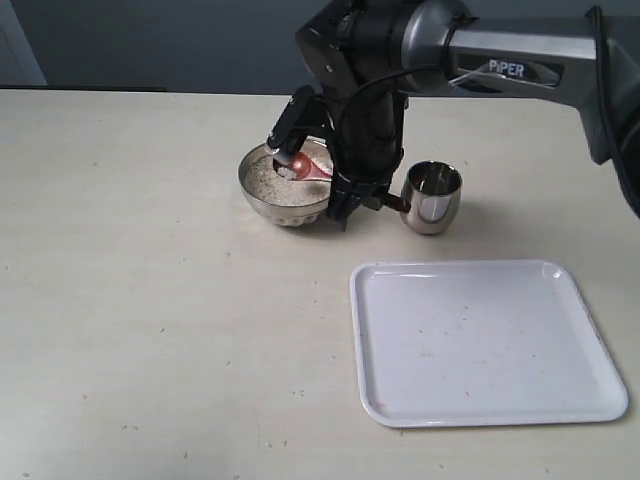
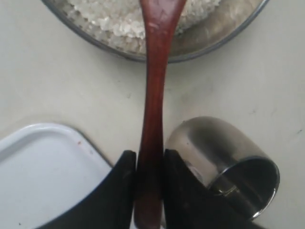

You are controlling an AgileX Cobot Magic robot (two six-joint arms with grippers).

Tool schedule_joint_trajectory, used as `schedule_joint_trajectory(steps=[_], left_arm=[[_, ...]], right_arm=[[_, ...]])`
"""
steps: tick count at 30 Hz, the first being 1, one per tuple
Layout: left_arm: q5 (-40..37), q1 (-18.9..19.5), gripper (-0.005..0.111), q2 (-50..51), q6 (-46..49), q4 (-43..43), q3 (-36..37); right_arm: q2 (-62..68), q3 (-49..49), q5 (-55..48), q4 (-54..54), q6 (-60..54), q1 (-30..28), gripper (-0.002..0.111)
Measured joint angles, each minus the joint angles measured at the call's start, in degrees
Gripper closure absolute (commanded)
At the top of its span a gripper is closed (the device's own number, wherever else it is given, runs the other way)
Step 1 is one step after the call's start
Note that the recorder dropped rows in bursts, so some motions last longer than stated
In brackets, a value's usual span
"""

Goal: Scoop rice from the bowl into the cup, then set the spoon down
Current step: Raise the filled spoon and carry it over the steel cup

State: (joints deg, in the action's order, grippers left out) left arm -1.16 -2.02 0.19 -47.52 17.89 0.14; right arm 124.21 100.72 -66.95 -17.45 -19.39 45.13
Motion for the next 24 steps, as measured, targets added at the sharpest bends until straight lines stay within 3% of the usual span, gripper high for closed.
schedule_joint_trajectory(steps=[24], left_arm=[[0.02,0.0,0.106,0.0,0.0,0.0,0.0]], right_arm=[[-8.99,-1.8,-2.6,11.66,-0.9,-10.09,0.109]])
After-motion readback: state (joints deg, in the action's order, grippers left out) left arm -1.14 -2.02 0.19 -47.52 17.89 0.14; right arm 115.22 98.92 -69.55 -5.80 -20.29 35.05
